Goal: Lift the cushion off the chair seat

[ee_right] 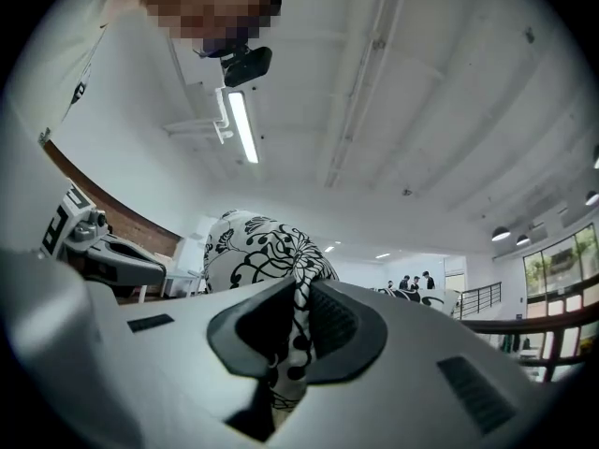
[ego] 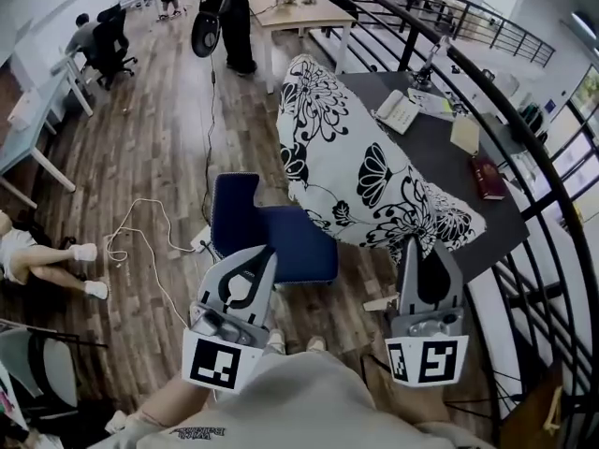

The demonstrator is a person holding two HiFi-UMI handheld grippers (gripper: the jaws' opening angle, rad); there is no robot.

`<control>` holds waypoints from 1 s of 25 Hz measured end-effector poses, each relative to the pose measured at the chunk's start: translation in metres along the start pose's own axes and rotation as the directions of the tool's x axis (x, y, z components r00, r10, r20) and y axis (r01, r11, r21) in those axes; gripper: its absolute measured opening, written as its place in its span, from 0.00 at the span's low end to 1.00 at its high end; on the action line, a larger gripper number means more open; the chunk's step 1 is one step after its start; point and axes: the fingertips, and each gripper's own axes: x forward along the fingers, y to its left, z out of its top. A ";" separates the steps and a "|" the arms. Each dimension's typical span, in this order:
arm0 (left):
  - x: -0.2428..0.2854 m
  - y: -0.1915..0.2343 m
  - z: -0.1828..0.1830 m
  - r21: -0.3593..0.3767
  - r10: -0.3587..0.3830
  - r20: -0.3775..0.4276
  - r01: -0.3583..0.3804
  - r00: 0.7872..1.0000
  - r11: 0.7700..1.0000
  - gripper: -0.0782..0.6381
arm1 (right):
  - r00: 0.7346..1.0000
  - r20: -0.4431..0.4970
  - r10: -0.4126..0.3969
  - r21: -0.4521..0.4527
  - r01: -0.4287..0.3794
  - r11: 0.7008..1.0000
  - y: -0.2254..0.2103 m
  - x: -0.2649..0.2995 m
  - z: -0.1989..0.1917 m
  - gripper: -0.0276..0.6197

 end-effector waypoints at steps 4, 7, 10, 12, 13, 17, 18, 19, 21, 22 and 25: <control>-0.002 -0.019 -0.015 0.063 -0.036 -0.045 0.038 0.998 0.997 0.12 | 0.999 -0.037 0.023 0.005 -0.023 1.000 0.015 -0.016 -0.015 0.09; 0.002 -0.022 -0.026 0.052 -0.037 -0.061 0.040 0.997 0.998 0.12 | 0.998 -0.057 0.025 0.021 -0.024 1.000 0.018 -0.015 -0.030 0.09; 0.006 -0.026 -0.031 0.068 -0.047 -0.076 0.052 0.996 0.996 0.12 | 0.995 -0.094 0.037 0.040 -0.033 0.999 0.017 -0.014 -0.044 0.09; 0.007 -0.025 -0.034 0.069 -0.046 -0.083 0.052 0.995 0.996 0.12 | 0.992 -0.115 0.051 0.040 -0.046 0.998 0.018 -0.013 -0.052 0.09; 0.008 -0.024 -0.034 0.066 -0.042 -0.085 0.048 0.995 0.997 0.12 | 0.991 -0.124 0.056 0.037 -0.052 0.998 0.018 -0.012 -0.054 0.09; 0.011 -0.020 -0.037 0.010 -0.026 -0.085 0.027 0.996 1.000 0.12 | 0.989 -0.135 0.064 0.034 -0.060 0.998 0.017 -0.011 -0.057 0.09; 0.012 -0.020 -0.039 -0.031 -0.020 -0.088 0.018 0.996 0.999 0.12 | 0.989 -0.135 0.067 0.036 -0.062 0.997 0.017 -0.011 -0.057 0.09; 0.013 -0.019 -0.041 -0.071 -0.015 -0.090 0.009 0.996 0.997 0.12 | 0.988 -0.135 0.071 0.038 -0.066 0.997 0.018 -0.011 -0.056 0.09; 0.016 -0.018 -0.042 -0.103 -0.011 -0.087 0.002 0.996 0.995 0.12 | 0.988 -0.133 0.081 0.042 -0.076 0.996 0.017 -0.011 -0.055 0.09; 0.017 -0.019 -0.042 -0.097 -0.011 -0.085 0.003 0.996 0.995 0.12 | 0.988 -0.132 0.084 0.039 -0.080 0.996 0.017 -0.010 -0.054 0.09; 0.022 -0.022 -0.041 -0.079 -0.021 -0.089 0.014 0.996 0.997 0.12 | 0.987 -0.131 0.092 0.027 -0.089 0.996 0.016 -0.008 -0.054 0.09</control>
